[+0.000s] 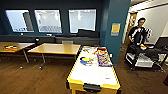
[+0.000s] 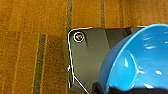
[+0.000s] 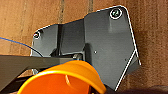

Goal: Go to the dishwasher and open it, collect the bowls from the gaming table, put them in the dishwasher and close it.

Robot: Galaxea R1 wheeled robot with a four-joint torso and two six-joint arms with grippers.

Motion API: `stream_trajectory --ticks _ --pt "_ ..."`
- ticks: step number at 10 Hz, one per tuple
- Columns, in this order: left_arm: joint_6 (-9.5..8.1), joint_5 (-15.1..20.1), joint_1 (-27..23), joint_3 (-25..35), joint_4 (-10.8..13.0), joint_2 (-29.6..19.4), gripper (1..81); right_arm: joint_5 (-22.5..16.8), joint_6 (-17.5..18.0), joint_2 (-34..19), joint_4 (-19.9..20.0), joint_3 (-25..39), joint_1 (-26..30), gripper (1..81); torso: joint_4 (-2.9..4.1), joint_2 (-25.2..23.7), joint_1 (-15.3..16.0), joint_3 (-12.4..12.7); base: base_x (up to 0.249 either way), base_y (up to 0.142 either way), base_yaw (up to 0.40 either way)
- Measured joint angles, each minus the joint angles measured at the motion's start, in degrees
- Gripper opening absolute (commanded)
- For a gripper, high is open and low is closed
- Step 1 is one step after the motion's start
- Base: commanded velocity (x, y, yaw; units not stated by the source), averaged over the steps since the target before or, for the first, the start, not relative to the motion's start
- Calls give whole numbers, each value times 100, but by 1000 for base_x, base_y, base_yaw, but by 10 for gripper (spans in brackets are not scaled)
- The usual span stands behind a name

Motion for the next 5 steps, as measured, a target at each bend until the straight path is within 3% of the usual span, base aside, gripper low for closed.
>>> stream_trajectory --ticks 5 --pt "0 0 13 -16 2 12 10 2 -2 30 0 -4 11 10 0 0 0 0 -163 0 0"
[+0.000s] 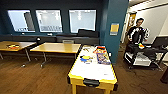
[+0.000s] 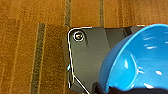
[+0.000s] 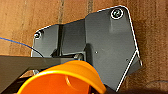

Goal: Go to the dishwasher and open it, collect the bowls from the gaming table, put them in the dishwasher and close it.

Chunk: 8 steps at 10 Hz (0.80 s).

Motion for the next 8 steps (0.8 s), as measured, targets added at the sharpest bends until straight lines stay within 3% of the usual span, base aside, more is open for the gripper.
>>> stream_trajectory --ticks 8 --pt "46 0 16 -122 2 115 10 0 0 29 -2 -2 2 10 0 0 0 0 -163 0 0"
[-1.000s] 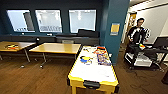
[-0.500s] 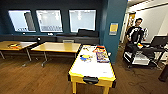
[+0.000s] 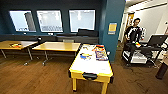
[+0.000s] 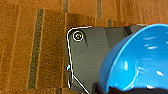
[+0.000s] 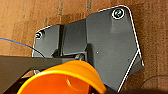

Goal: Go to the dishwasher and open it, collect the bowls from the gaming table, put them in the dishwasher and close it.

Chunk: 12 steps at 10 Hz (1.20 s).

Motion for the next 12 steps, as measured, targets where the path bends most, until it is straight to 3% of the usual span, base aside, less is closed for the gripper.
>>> stream_trajectory --ticks 6,12 --pt "4 0 0 -7 0 23 10 0 2 4 2 -2 0 10 0 0 2 0 -161 0 0" --pt "80 -7 -38 -11 -2 26 10 11 2 4 2 -5 60 10 0 -9 10 2 -13 0 0"
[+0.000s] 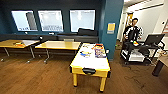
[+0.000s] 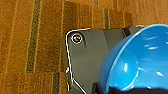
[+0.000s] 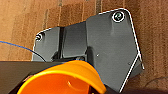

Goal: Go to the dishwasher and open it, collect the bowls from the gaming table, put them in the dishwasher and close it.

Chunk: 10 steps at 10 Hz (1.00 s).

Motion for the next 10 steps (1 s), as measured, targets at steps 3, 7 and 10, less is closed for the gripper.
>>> stream_trajectory --ticks 3,7,10 --pt "0 10 52 -7 -4 2 10 -5 0 -1 -2 0 -27 10 0 0 2 0 0 0 0" --pt "-2 0 50 -178 -6 52 10 -5 0 0 -2 0 -27 10 0 0 2 0 0 0 0" --pt "0 0 50 -179 -6 96 10 -5 0 2 -2 0 -27 10 0 0 5 -2 0 0 -144"
